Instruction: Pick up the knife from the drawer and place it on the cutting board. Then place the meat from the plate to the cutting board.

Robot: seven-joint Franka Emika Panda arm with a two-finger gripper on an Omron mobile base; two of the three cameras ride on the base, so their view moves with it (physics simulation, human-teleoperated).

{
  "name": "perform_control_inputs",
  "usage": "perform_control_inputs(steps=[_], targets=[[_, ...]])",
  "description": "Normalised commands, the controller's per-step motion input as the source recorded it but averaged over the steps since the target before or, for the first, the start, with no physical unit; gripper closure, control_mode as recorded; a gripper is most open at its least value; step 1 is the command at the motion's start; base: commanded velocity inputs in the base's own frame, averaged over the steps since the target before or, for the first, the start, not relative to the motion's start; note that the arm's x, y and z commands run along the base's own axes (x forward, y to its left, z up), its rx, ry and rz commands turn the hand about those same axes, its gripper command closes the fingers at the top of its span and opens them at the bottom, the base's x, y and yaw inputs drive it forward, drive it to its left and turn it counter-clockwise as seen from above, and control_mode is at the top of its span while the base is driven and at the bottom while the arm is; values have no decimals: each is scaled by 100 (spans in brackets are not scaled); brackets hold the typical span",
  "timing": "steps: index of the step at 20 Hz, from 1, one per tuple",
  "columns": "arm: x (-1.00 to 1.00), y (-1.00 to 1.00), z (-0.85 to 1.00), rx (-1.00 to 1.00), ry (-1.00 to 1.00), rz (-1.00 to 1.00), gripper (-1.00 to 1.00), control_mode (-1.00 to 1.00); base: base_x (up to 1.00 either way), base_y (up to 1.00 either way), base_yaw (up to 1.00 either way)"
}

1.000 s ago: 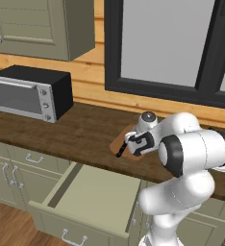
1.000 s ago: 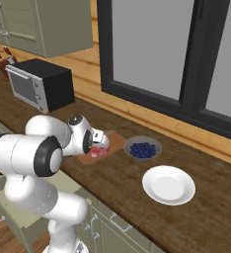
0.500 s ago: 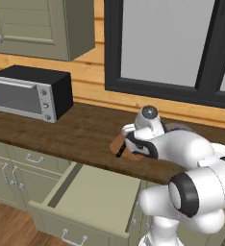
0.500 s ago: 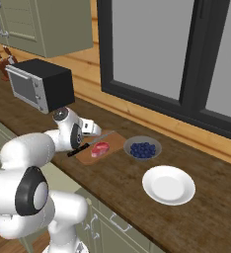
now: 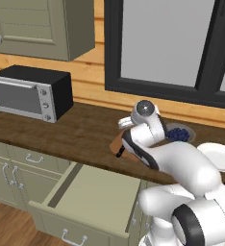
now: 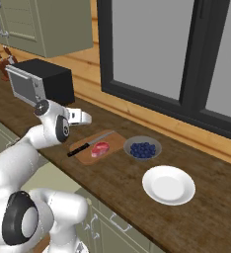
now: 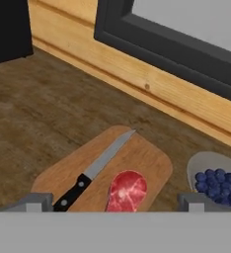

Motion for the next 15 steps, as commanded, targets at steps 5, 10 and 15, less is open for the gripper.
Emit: perform_control_inputs(steps=[5, 10, 15], targets=[[-30, 1, 28, -5, -4, 0, -100, -100, 0, 0, 0], [-28, 0, 29, -2, -1, 0, -100, -100, 0, 0, 0], [-27, 0, 32, -3, -4, 0, -100, -100, 0, 0, 0]])
